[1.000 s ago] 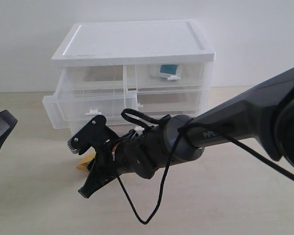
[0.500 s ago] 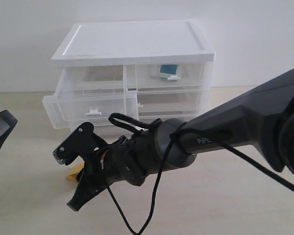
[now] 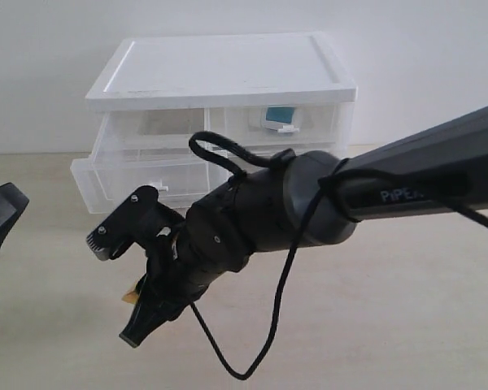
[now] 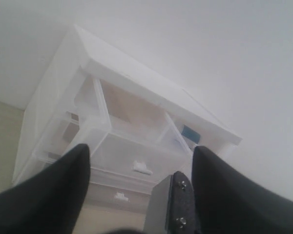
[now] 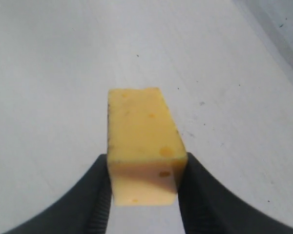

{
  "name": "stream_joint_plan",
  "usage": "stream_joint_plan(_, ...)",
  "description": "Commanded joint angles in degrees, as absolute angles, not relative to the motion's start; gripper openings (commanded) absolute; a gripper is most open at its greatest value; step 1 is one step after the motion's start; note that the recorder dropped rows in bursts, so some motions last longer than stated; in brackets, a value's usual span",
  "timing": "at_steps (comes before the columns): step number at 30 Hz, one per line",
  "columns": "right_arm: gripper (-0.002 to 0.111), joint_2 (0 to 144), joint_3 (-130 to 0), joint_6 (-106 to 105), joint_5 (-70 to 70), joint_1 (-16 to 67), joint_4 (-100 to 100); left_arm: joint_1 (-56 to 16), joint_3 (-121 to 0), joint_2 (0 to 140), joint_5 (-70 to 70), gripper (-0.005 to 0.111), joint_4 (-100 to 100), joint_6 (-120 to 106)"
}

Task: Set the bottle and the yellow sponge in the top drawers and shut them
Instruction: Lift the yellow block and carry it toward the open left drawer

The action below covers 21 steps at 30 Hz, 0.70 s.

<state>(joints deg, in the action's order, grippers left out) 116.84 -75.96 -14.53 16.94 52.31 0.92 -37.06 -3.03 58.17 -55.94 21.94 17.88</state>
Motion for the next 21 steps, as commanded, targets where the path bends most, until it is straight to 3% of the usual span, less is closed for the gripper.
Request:
stream_joint_plan(1, 0.000, 113.0, -76.0, -14.5, 19.0, 53.6, 1.8, -37.3, -2.8, 57.7, -56.2, 0.057, 22.3, 17.5)
stream_joint_plan(16, 0.000, 98.6, -77.0, -16.2, 22.7, 56.5, 1.9, -37.3, -2.8, 57.7, -56.9, 0.057, 25.7, 15.2)
stream_joint_plan(21, 0.000, 96.8, -87.3, -16.6, 29.5, 56.3, -1.1, -37.3, -2.8, 57.7, -55.5, 0.057, 25.5, 15.4)
